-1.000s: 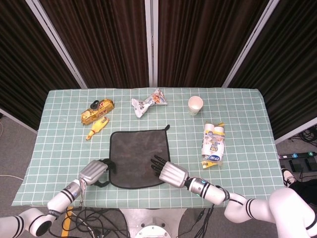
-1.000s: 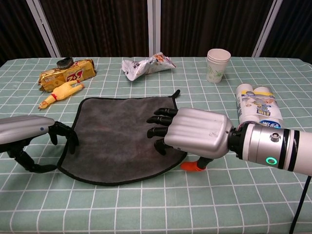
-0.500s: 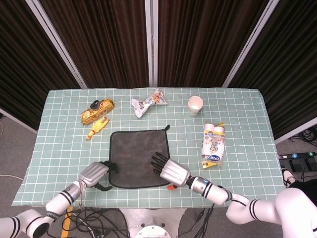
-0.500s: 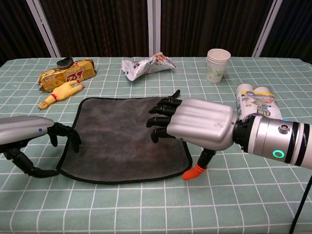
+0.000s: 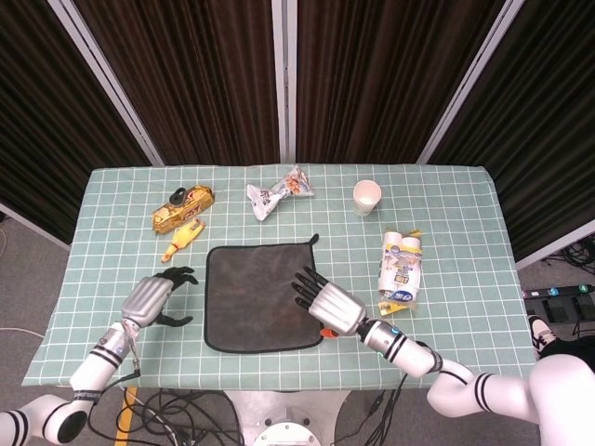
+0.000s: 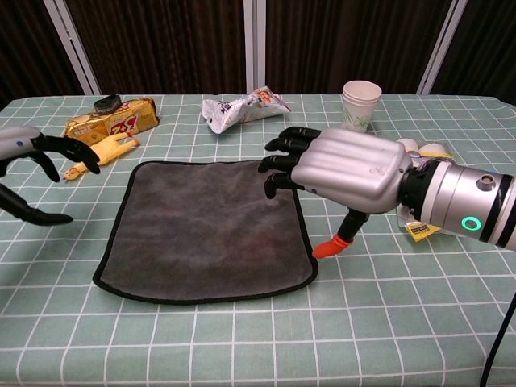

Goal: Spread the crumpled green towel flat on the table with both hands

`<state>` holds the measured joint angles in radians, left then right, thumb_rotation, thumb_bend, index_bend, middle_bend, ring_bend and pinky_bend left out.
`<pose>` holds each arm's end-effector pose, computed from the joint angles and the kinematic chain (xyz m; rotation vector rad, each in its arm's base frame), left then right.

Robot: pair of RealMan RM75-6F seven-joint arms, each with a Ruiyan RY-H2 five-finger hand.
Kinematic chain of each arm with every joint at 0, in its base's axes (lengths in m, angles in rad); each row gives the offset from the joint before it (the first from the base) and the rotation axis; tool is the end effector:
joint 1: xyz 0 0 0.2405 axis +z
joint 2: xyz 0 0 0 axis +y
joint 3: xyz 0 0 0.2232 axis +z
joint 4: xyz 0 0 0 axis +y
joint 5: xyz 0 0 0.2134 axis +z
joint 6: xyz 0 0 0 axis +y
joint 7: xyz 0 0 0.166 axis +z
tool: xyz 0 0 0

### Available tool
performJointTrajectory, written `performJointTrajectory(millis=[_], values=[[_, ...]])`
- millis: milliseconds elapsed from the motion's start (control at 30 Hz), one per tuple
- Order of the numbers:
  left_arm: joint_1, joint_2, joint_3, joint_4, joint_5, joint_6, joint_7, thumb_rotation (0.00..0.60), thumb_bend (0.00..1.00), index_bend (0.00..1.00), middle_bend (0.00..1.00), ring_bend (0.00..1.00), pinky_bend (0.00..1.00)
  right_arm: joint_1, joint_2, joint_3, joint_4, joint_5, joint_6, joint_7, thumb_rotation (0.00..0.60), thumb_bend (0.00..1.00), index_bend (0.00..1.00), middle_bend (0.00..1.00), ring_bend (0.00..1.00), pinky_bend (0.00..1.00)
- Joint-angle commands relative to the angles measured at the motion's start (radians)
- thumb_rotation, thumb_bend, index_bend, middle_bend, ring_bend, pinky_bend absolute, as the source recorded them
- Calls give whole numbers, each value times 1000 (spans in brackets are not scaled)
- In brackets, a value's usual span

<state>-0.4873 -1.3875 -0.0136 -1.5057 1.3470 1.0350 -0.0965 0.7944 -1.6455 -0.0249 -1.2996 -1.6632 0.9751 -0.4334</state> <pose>-0.2185 0.2778 0.0019 -1.7454 -1.2774 -0.9420 -0.0967 -0.2831 -0.0826 2.3472 -0.1701 0.8846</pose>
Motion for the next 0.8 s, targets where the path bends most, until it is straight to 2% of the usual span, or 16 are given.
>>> performJointTrajectory(millis=[33,167,467,667,800], values=[[25,9,-26,4,-30,34,-15,545,163,270,186,159,287,0,-59,-10,62,4,-25,1,399,0,261,100,0,0],[42,22,-30,-4,-31,53,-22,545,162,270,186,158,286,-8,-86,-23,99,-6,-20,10,396,0,261,99,0,0],[53,24,-18,-7,-15,47,-19,546,162,270,186,159,287,-52,-50,-75,72,-30,8,-2,396,0,260,99,0,0],[64,33,-35,-10,-14,75,-15,551,163,270,186,158,287,-72,-9,-26,27,-34,105,26,417,0,259,99,0,0],[86,54,-53,-14,-21,125,-4,590,162,270,186,158,286,-106,104,8,-64,-14,182,45,472,0,260,103,0,0]])
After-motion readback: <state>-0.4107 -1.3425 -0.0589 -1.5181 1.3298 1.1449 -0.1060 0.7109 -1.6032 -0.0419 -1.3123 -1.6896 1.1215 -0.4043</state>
